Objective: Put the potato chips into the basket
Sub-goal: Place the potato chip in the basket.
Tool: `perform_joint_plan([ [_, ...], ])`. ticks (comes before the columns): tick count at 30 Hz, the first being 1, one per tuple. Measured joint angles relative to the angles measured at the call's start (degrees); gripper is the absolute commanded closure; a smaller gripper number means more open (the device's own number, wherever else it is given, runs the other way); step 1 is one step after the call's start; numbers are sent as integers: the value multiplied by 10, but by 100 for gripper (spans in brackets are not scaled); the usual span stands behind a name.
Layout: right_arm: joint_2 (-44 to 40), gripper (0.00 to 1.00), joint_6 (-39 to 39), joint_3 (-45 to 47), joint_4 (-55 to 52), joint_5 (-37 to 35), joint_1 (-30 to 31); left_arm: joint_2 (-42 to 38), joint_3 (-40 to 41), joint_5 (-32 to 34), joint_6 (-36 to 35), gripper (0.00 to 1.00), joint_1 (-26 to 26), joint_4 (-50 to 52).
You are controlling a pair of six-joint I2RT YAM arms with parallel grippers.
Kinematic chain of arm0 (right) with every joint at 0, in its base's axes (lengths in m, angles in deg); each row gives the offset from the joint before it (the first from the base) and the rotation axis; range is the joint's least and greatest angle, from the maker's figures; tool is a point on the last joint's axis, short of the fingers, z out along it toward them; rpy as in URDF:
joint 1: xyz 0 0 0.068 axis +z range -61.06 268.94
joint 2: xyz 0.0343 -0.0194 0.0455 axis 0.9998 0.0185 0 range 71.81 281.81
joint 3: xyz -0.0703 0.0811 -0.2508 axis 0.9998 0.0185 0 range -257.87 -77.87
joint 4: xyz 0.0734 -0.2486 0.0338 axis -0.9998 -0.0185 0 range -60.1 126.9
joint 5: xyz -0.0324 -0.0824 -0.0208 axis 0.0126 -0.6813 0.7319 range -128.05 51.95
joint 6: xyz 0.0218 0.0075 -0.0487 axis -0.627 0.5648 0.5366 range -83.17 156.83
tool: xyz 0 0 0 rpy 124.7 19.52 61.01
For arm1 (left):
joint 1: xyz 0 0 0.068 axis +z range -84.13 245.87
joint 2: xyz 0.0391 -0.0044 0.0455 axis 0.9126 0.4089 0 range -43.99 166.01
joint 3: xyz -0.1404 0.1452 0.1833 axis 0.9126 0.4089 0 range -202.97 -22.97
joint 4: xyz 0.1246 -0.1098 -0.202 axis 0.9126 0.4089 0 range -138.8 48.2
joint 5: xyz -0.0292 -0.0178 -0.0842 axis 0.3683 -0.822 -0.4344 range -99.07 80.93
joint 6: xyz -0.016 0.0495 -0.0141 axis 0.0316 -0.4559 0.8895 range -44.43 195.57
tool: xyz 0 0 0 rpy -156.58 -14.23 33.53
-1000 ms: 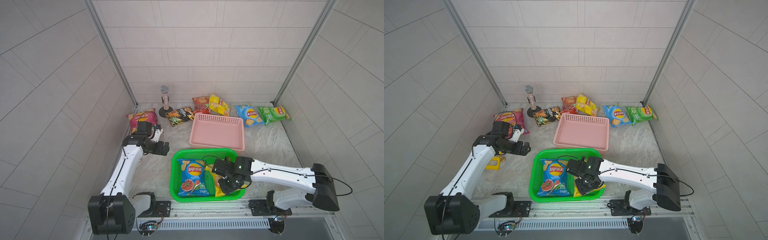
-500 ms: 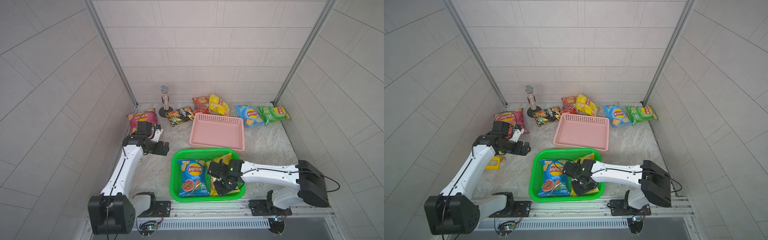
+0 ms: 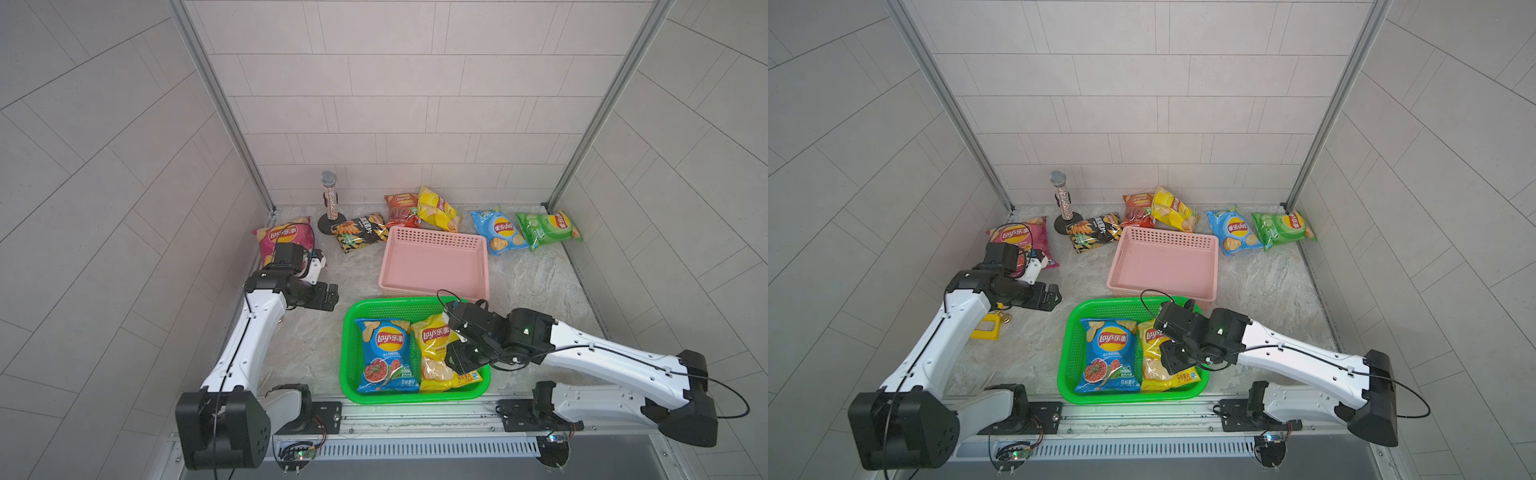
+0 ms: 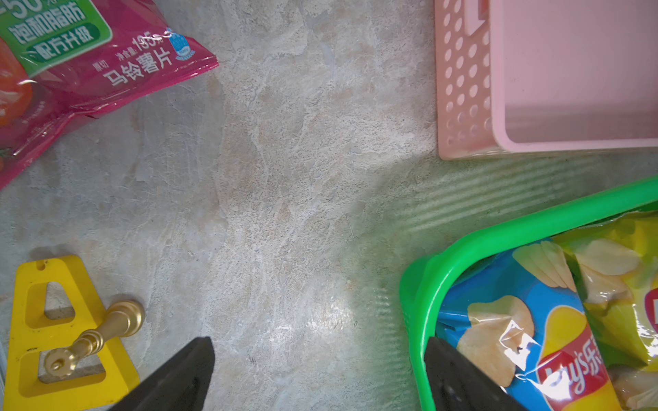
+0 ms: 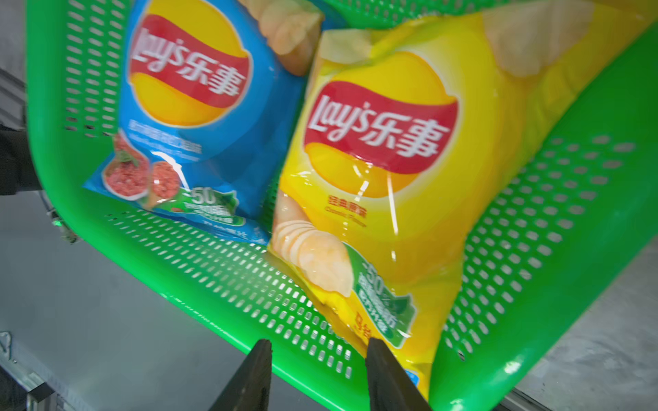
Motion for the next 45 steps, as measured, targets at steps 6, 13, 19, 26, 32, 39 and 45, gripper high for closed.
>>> perform_joint_plan([
  [6,28,54,-6,57,9,-4,-4,0,0,0,0,0,0,0],
  [13,104,57,-5,77,70,7,-10,-2,0,2,0,0,0,0],
  [19,123,55,-3,76,83,0,-11,-3,0,3,0,0,0,-1],
  [26,45,52,8,48,50,-21,-29,-3,0,5,0,0,0,-1],
  [32,-26,52,31,10,35,-20,-106,-3,0,7,0,0,0,-1],
  [39,16,52,55,-18,74,17,-135,-3,0,10,0,0,0,-1],
  [45,83,52,55,-12,142,54,-127,-3,0,11,0,0,0,-1],
])
